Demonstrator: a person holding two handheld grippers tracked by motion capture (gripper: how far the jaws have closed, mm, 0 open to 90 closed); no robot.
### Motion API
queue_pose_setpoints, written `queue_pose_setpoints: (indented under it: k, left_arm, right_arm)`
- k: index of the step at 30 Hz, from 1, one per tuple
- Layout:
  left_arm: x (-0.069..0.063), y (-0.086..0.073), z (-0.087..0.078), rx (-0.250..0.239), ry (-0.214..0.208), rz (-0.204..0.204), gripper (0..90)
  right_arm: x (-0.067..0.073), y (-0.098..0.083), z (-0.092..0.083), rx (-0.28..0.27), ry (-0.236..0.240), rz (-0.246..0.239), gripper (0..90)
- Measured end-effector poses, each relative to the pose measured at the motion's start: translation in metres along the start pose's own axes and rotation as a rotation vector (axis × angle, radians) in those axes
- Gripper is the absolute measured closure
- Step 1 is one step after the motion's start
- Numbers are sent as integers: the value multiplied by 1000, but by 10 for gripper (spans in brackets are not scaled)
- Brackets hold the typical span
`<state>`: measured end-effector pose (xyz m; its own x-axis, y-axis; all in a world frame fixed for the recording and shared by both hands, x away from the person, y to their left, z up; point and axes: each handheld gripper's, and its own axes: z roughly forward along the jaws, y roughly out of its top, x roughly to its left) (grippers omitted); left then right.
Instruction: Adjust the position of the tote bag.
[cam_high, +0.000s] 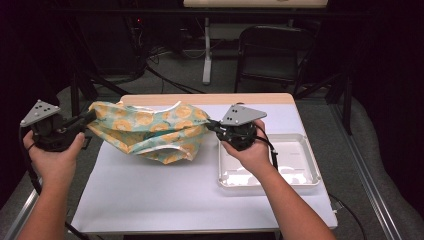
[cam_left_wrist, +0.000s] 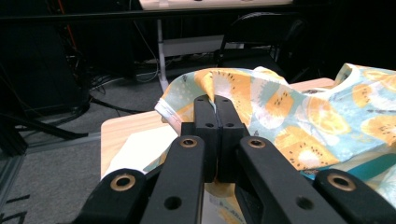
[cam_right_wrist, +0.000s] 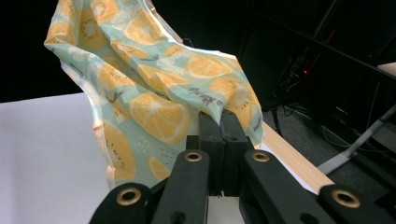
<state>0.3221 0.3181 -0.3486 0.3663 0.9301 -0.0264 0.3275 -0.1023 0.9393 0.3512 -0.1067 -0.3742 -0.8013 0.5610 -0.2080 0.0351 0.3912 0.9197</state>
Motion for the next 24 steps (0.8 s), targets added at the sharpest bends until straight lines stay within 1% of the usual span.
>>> queue_pose_setpoints:
  k: [2,4,6,9,14,15,18,24]
  left_arm:
    - [0,4,1,-3,3,5,900]
    - [-1,9,3,-25,1,-10,900]
    - [-3,15,4,-33,-3,-12,900]
    - [-6,26,5,-44,10,11,900]
    - [-8,41,0,-63,8,23,900]
    - [-9,42,-2,-66,10,30,900]
    - [-8,44,-7,-76,10,30,900]
    - [-5,43,-16,-85,12,20,900]
  right_arm:
    - [-1,3,0,-1,-6,-2,900]
    - [-3,6,0,-9,-13,-2,900]
    - [-6,10,0,-9,-23,-5,900]
    - [-11,18,-2,-8,-37,-12,900]
    - [-18,30,-8,-27,-46,-11,900]
    - [-19,32,-10,-31,-48,-10,900]
    - [-21,35,-16,-43,-47,-10,900]
    - [-18,39,-23,-61,-39,-15,900]
